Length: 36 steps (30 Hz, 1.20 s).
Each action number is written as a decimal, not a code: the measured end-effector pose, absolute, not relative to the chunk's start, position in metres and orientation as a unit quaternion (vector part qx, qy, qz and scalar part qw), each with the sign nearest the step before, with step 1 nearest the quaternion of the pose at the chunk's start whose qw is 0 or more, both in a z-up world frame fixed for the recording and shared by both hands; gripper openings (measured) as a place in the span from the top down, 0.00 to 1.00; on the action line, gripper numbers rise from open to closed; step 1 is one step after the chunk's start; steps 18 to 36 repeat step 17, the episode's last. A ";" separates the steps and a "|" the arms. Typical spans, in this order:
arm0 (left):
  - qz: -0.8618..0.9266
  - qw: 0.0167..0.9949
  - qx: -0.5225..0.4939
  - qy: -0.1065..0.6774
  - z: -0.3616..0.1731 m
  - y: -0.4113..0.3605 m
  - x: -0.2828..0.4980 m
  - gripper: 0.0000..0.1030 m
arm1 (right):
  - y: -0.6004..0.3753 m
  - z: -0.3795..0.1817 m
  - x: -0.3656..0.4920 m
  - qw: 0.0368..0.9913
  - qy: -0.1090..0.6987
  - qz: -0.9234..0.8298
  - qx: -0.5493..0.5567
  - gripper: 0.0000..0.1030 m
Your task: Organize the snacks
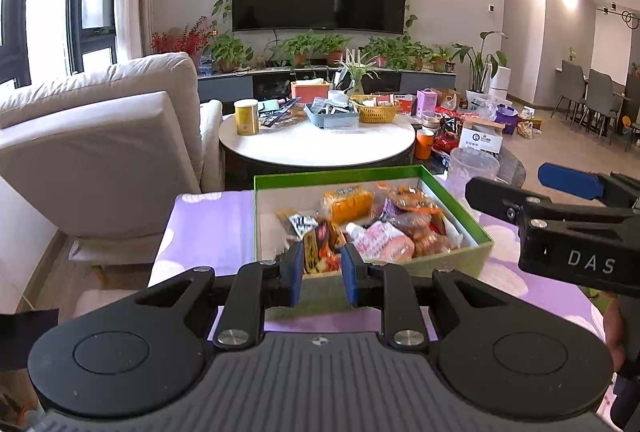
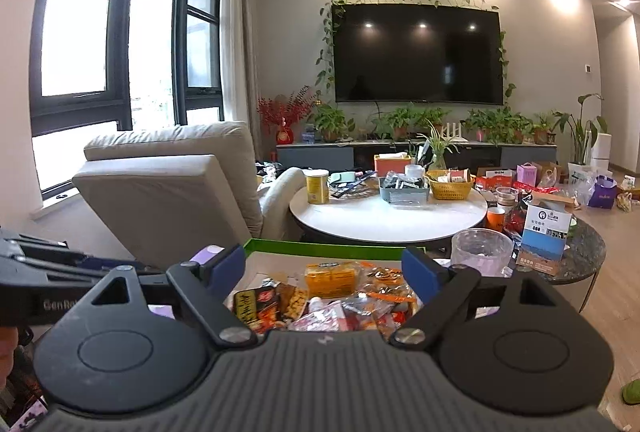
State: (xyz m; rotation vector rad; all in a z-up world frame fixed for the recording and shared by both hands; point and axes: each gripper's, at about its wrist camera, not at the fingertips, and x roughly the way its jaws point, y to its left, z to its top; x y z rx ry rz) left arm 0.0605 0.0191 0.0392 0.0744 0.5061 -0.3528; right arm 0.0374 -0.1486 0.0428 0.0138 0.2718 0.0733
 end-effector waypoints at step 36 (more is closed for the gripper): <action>-0.166 0.960 0.027 0.222 0.043 0.037 0.013 0.81 | -0.128 0.037 -0.006 0.992 0.122 0.037 -0.009 0.39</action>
